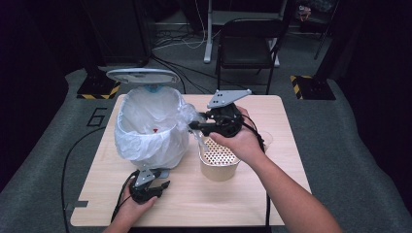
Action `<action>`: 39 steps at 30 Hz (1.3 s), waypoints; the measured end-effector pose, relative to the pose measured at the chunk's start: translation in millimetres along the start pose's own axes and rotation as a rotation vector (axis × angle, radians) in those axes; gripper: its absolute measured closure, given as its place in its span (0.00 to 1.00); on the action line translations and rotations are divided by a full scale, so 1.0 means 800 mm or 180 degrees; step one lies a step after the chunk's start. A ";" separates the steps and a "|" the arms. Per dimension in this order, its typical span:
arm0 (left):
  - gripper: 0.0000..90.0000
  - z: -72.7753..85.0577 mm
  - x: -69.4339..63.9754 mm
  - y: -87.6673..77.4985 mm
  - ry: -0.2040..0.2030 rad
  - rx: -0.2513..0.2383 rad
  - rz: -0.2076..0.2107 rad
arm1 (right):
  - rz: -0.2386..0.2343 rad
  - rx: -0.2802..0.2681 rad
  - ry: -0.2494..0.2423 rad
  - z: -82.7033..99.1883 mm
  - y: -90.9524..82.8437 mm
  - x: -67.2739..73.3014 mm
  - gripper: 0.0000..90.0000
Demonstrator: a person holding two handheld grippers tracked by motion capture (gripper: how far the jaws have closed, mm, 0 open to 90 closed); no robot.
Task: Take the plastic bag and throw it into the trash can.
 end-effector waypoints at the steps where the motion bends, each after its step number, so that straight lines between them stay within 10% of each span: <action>1: 0.51 0.000 0.000 0.000 -0.0001 0.0000 0.0001 | -0.0002 0.0002 -0.0019 -0.003 0.002 0.000 0.75; 39: 0.51 -0.002 0.002 0.000 0.0049 -0.0037 -0.0022 | -0.0027 0.0023 -0.0107 -0.044 0.092 0.006 0.74</action>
Point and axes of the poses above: each handheld gripper's, and its own axes: y roughly forward along the jaws, z roughly out of its underside, x roughly to its left, the point moved 10 cm from there along y, roughly forward along the jaws, and after that the axes turned 1 degree about z, right-handed, at the moved point
